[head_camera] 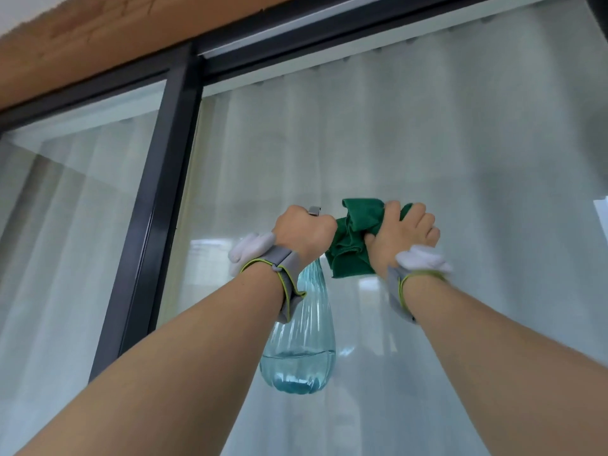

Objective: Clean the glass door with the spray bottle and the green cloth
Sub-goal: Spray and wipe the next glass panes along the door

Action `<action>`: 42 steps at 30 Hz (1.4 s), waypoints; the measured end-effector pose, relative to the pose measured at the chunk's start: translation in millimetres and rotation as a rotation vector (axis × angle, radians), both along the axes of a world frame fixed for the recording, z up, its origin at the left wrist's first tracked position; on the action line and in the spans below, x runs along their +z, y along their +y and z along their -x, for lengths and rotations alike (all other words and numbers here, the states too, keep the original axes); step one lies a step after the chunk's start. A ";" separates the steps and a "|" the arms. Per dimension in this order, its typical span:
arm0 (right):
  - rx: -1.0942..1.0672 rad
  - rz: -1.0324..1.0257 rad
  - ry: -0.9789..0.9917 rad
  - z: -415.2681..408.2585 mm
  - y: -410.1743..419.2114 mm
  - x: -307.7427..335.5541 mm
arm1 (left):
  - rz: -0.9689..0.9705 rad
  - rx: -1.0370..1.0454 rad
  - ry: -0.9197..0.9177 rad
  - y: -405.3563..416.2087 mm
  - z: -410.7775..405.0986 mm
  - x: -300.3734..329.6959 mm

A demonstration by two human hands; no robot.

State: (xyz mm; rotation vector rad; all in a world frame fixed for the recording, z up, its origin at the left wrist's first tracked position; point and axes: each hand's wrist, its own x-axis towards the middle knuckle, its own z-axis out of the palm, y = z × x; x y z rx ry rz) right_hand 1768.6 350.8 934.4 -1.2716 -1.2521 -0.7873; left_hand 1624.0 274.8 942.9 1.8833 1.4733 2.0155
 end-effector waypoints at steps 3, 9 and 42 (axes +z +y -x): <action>-0.063 -0.035 -0.048 21.8 6.2 -38.5 | 0.005 0.027 -0.002 2.8 2.9 -0.5; -0.162 -0.134 -0.168 34.7 19.8 -48.5 | 0.002 0.081 0.019 6.8 11.0 -0.4; -0.254 -0.224 -0.040 2.4 22.1 -35.5 | -0.123 -0.052 0.115 -2.2 16.3 38.4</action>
